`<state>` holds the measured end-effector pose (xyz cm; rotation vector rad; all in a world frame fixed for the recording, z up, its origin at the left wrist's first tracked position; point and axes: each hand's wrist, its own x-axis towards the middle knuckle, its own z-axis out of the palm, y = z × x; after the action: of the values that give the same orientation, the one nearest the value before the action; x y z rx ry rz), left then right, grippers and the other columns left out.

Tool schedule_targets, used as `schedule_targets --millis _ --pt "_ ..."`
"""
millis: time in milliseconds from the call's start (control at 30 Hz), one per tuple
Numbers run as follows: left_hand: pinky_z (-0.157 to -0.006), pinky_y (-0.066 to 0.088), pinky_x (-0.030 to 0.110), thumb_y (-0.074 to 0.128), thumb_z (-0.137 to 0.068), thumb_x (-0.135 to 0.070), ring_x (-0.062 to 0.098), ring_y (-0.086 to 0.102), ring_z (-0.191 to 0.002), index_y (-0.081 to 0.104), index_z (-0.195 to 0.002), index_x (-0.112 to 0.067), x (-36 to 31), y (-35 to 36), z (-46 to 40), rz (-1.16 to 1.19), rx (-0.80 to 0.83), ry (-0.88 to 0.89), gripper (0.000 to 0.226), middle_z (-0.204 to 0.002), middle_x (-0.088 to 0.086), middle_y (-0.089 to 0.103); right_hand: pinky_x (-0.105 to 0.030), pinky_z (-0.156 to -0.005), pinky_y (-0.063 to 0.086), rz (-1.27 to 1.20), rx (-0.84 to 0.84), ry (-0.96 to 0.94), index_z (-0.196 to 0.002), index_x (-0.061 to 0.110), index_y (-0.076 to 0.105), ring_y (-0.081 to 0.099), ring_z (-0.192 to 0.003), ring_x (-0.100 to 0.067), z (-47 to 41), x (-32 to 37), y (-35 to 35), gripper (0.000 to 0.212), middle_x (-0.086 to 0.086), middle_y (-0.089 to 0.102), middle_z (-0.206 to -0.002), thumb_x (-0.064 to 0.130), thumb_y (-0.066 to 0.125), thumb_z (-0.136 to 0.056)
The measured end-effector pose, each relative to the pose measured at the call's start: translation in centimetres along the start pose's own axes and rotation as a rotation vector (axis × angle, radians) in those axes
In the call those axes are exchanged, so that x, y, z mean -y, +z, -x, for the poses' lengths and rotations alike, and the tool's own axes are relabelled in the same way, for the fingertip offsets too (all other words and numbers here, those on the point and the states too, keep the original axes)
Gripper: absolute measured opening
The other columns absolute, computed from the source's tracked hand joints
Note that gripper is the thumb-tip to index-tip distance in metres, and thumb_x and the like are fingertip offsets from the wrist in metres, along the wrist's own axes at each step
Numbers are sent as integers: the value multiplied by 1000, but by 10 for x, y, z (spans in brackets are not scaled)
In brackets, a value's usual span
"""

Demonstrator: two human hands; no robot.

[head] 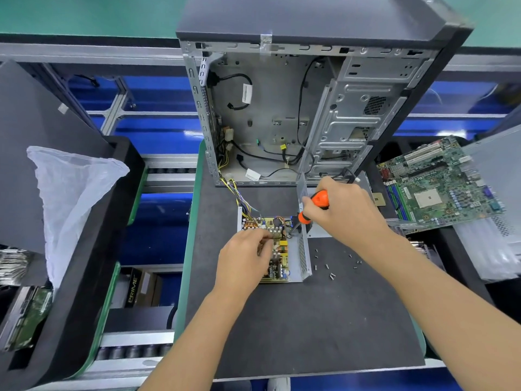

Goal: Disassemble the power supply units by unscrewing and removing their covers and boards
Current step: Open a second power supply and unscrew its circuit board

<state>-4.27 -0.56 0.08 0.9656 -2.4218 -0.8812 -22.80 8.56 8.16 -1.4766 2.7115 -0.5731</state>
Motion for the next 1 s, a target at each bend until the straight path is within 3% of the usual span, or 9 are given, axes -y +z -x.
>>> schedule_targets --millis 167,333,467,567,700,800,933,1000 --pt "-72 54 36 67 -92 -19 15 63 -84 74 -101 -21 -1 0 -2 -13 4 -29 12 -88 -7 71 -28 -45 26 -6 40 11 -65 25 26 39 -49 -19 -4 2 -2 45 0 40 -53 46 60 -87" --pt "-68 50 29 68 -92 -22 12 65 -83 74 -101 -25 -2 3 -3 -44 -3 -42 12 -91 -10 73 -26 -45 27 -8 31 -6 -65 24 28 41 -49 -15 -7 0 0 43 0 42 -52 46 60 -86" --pt "-65 52 31 69 -91 -23 13 65 -82 74 -100 -27 -2 6 -4 -74 -12 -37 12 -89 -11 73 -27 -46 32 -8 51 -6 -73 16 44 47 -53 -21 -11 -3 2 36 -1 47 -54 46 58 -86" --pt "-65 52 30 69 -90 -24 12 65 -82 74 -100 -28 -2 7 -5 -83 -12 -43 11 -88 -12 72 -33 -51 37 -8 77 -4 -68 18 36 47 -54 -27 -16 -3 1 39 -4 45 -53 46 56 -86" --pt "-65 54 31 69 -90 -23 11 65 -83 74 -99 -29 -2 8 -6 -93 -3 -37 11 -88 -13 72 -30 -47 26 -4 88 -11 -66 20 28 45 -55 -30 -22 -2 -3 43 -4 42 -54 47 56 -85" --pt "-64 54 31 70 -90 -23 10 65 -82 74 -99 -29 -1 9 -6 -99 -6 -27 12 -87 -13 72 -31 -49 26 -2 97 -15 -66 22 27 46 -57 -31 -23 1 -3 44 -3 43 -56 48 56 -85" --pt "-64 53 29 70 -90 -24 10 65 -83 74 -100 -29 0 10 -7 -110 -8 -28 12 -89 -13 72 -33 -53 33 34 111 -10 -70 18 35 50 -59 -32 -23 5 -4 41 -4 46 -57 50 55 -86" --pt "-64 51 28 70 -90 -25 10 65 -83 74 -100 -30 0 11 -7 -114 -10 -30 12 -89 -13 72 -35 -58 37 122 122 -5 -78 14 42 54 -67 -35 -23 6 -7 50 -4 43 -59 62 51 -87"
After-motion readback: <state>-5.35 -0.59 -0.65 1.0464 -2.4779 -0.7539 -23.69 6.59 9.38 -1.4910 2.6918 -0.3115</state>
